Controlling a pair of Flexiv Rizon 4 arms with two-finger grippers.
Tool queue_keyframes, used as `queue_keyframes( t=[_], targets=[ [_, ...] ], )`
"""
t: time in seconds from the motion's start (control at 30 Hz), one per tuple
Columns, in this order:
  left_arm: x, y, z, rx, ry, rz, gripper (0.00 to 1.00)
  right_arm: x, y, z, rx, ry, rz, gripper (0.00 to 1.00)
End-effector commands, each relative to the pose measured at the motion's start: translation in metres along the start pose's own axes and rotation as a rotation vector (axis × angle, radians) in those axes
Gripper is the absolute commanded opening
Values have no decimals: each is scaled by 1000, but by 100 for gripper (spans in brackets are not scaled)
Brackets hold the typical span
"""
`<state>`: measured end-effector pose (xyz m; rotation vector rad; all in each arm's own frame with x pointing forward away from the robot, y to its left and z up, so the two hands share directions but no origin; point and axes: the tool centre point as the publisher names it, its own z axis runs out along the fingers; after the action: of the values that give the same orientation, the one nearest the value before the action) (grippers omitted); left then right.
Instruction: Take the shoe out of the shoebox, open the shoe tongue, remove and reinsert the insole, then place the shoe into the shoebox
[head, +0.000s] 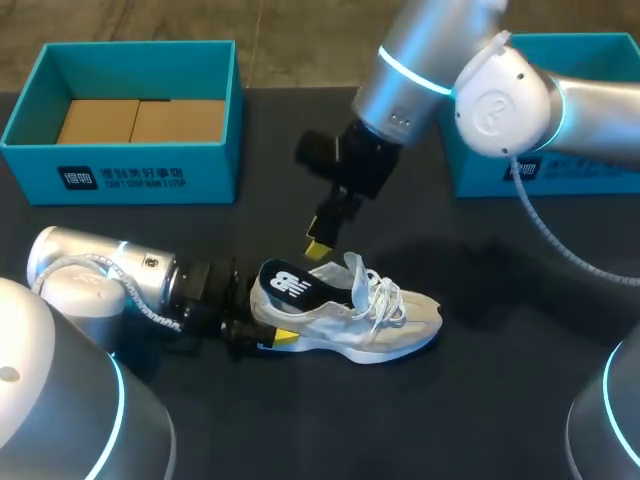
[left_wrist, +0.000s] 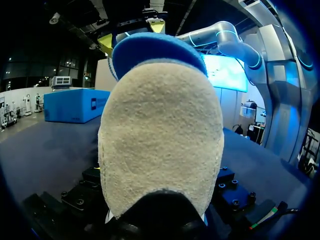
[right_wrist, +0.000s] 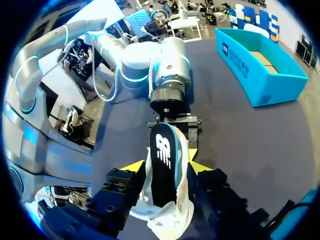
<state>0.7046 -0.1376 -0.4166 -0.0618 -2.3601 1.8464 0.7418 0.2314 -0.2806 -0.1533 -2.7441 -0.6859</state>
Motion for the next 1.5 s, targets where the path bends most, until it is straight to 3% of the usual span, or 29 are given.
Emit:
queue_keyframes(
  t=[0.03,0.47,0.9,1.5],
  targets=[
    [-2,3,0,-2,0,-1,0,-13,7,19,-1,41,-3,53],
    [-2,3,0,-2,0,-1,0,-22,7,45,-34,123,-24,50],
    [-2,3,0,-2,0,-1,0,-10,-1,59,-44,209,-17,48],
    [-2,3,0,-2,0,-1,0,3,-2,71,4,291,7,41]
  ],
)
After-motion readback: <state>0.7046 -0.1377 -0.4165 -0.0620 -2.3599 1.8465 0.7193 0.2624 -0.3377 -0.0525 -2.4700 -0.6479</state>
